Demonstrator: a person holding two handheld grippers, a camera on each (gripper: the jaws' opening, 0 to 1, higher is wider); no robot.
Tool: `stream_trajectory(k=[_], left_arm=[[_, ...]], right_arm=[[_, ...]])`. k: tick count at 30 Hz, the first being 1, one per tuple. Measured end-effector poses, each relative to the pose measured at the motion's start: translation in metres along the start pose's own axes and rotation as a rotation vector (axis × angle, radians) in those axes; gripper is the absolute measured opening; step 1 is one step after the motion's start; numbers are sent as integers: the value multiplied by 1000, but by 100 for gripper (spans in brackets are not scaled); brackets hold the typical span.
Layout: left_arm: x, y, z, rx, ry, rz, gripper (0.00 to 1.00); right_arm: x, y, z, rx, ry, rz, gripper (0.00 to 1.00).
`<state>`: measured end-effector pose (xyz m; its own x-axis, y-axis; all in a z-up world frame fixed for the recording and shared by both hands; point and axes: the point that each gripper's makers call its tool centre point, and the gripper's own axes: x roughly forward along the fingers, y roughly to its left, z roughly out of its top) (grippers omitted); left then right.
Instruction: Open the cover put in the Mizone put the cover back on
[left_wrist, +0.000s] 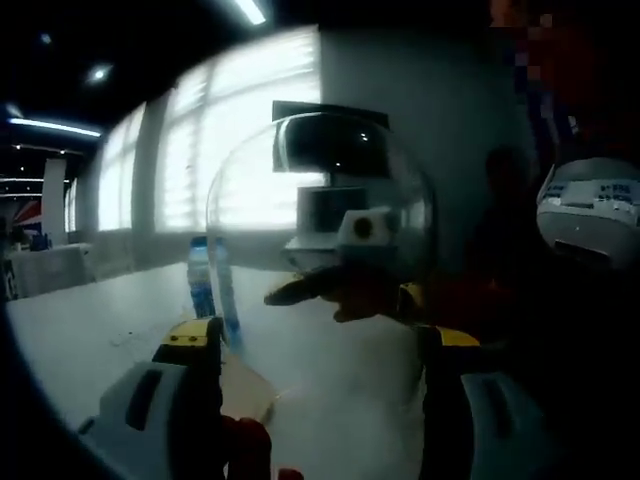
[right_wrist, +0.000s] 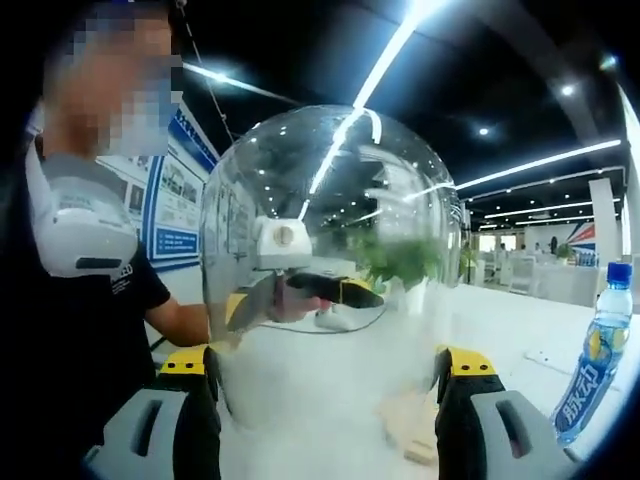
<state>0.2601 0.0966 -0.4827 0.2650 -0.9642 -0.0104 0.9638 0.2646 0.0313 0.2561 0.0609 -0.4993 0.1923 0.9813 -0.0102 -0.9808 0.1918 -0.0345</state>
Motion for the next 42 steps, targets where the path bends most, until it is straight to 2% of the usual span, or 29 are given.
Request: stream_trajectory(k=[6, 14, 20, 27, 33, 42], left_arm=[[-3, -7, -8, -8, -1, 9, 71], [-7, -11, -13, -23, -12, 14, 71], [-6, -11, -20, -21, 4, 21, 71], [-6, -13, -19, -29, -14, 21, 71], [-6, -17, -20, -8, -13, 24, 71], [-9, -17, -21, 4, -46, 28, 72]], right_arm=[[0, 7, -7, -5, 23, 6, 83], [1, 12, -12, 6, 21, 12, 83], [1, 12, -20, 8, 32, 16, 83], [0, 12, -19, 23, 6, 17, 83], [0, 15, -21, 1, 8, 18, 84], [1, 14, -21, -5, -38, 14, 84]])
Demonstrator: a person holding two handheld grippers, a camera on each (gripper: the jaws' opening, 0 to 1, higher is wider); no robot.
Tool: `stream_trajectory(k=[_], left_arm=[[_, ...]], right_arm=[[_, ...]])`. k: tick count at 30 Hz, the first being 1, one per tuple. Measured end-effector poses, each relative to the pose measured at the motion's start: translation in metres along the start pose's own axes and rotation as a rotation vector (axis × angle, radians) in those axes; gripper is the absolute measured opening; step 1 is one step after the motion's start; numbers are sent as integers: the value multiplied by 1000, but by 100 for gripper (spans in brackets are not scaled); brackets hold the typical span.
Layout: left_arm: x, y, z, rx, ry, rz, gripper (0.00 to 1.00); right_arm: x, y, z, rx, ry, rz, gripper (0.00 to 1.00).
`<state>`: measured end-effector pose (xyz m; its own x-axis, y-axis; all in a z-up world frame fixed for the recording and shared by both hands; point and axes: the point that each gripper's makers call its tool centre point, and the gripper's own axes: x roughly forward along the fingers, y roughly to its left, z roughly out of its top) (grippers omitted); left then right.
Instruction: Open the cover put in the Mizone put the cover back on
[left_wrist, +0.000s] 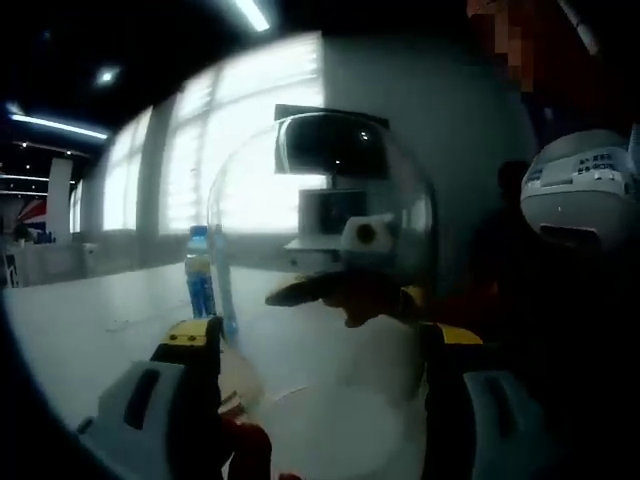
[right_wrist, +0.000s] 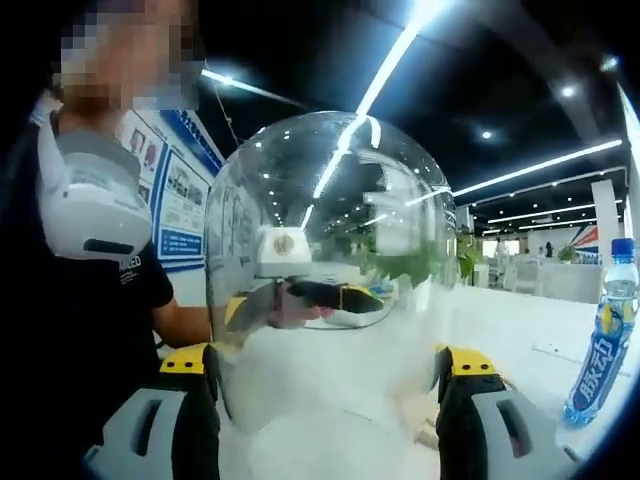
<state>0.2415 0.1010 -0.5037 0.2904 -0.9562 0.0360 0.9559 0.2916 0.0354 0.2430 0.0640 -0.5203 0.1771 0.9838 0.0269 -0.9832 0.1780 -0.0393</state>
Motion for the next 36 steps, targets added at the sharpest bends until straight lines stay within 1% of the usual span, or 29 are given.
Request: stream_trajectory(k=[3, 6, 12, 24, 30, 34, 36], left_arm=[[-2, 0, -1, 2, -22, 8, 72], [-2, 1, -1, -8, -27, 11, 71], [-7, 2, 1, -6, -26, 9, 70], [-11, 3, 4, -35, -44, 13, 66], [-14, 3, 2, -46, -42, 16, 64], [-18, 3, 1, -51, -47, 23, 61], [-21, 3, 0, -55, -49, 26, 59]], right_arm=[[1, 0, 0, 0, -12, 1, 84], [0, 0, 1, 0, -20, -1, 84], [-1, 0, 0, -5, 2, -11, 84], [-9, 0, 1, -3, 5, -19, 81], [-22, 2, 3, 9, -12, -34, 73], [-34, 3, 6, 17, -36, -51, 66], [-39, 2, 9, 37, -54, -61, 64]])
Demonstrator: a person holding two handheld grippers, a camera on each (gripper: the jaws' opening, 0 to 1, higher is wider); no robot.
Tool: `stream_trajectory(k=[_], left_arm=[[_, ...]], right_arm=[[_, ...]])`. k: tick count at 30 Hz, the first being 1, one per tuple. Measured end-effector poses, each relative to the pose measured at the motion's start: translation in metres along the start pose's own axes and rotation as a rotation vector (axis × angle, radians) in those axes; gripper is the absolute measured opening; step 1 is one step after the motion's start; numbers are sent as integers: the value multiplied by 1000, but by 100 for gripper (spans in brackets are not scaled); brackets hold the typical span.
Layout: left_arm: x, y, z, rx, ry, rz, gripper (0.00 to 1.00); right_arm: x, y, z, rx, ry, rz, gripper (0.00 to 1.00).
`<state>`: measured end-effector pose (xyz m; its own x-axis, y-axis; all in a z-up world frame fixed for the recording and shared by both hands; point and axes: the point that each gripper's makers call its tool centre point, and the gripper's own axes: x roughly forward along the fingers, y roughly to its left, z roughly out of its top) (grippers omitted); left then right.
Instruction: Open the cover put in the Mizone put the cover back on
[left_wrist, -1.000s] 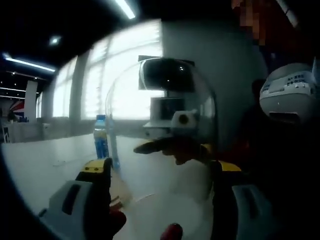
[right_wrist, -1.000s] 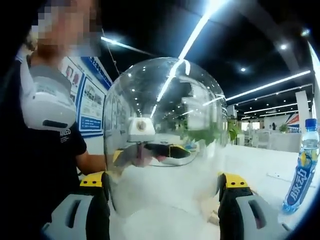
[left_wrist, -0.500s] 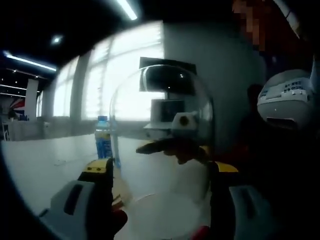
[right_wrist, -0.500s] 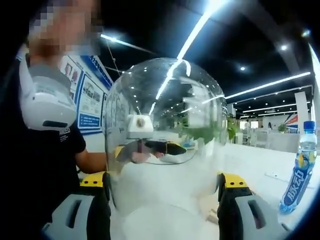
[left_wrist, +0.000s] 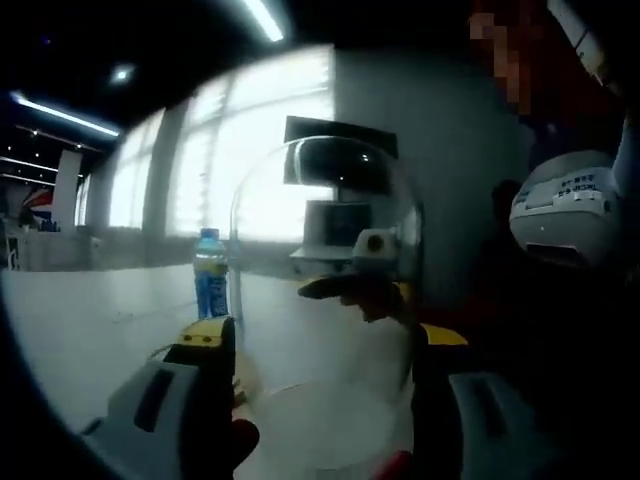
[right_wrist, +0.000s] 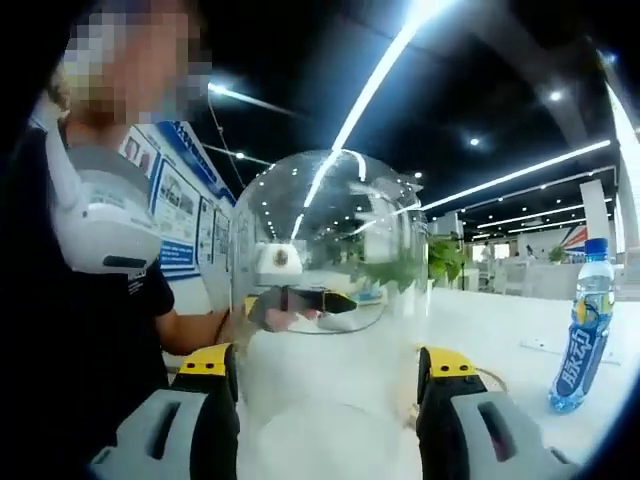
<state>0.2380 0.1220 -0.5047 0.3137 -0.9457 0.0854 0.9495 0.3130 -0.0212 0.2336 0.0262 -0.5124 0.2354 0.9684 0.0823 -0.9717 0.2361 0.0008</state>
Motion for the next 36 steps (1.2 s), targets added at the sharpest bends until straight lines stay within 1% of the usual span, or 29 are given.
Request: stream_trajectory(k=[4, 8, 15, 18, 21, 25, 30, 36], left_arm=[[-2, -1, -1, 5, 8, 10, 57], [-6, 2, -3, 9, 17, 25, 57], [-15, 6, -1, 20, 12, 70, 55], [-18, 9, -1, 21, 9, 86, 55], [-22, 12, 0, 17, 1, 100, 55], [-26, 19, -1, 28, 1, 125, 55], [-32, 27, -2, 8, -21, 154, 55], [-40, 41, -4, -7, -28, 205, 55]], right_arm=[[-8, -4, 2, 3, -12, -15, 64], [-14, -9, -1, -2, -7, -43, 62], [-23, -14, -10, 4, -9, -71, 58], [-27, -17, -9, 11, -23, -90, 57], [-32, -20, -7, -6, -37, -113, 56], [-36, -26, -6, 6, -55, -154, 55], [-42, -33, -7, 16, -74, -193, 54], [-43, -38, -10, 15, -73, -229, 52]])
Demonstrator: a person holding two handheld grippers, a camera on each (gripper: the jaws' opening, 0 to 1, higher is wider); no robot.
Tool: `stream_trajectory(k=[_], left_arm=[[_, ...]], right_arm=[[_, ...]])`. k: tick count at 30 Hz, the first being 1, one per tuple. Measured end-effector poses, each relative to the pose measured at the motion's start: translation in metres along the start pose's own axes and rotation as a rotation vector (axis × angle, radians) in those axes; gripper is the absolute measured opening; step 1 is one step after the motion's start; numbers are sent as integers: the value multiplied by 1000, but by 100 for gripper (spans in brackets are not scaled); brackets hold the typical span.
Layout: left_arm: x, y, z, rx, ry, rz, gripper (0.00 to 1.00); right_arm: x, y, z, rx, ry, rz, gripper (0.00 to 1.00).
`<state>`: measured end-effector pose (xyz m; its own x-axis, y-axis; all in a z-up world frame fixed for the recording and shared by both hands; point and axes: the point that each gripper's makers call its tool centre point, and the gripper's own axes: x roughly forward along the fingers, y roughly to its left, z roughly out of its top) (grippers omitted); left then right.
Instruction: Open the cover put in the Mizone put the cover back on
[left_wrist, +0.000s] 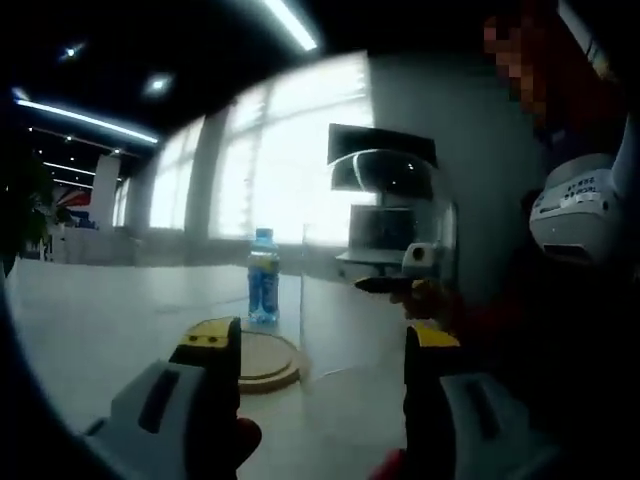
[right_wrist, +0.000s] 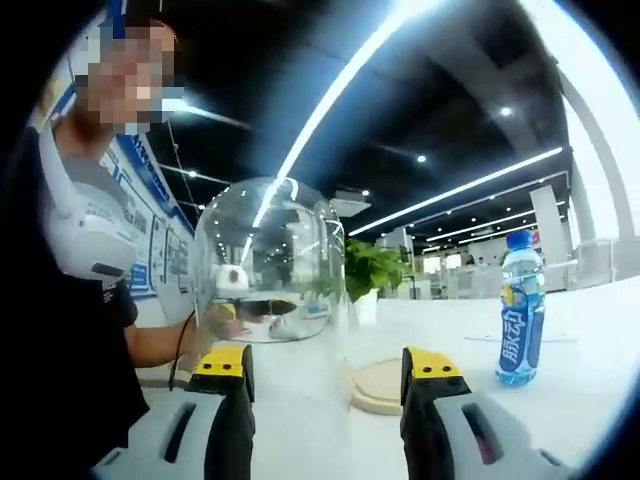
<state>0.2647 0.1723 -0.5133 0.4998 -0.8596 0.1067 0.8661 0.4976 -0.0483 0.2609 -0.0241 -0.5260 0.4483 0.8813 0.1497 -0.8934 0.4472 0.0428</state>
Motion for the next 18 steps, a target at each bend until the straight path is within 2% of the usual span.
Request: stream_trajectory(k=[3, 6, 10, 14, 18], left_arm=[[-2, 13, 1, -12, -18, 46, 55], [-4, 22, 0, -38, -33, 65, 55], [-5, 38, -9, -13, -5, 122, 55], [-3, 45, -12, -15, -5, 133, 55], [3, 56, -13, 2, 4, 159, 55]], right_arm=[[0, -2, 0, 3, -5, -8, 52], [-2, -9, 0, 16, -17, -41, 51], [-5, -25, 3, 44, -50, -112, 46], [-9, -38, 4, 80, -73, -157, 45], [-9, -52, 0, 70, -60, -230, 45]])
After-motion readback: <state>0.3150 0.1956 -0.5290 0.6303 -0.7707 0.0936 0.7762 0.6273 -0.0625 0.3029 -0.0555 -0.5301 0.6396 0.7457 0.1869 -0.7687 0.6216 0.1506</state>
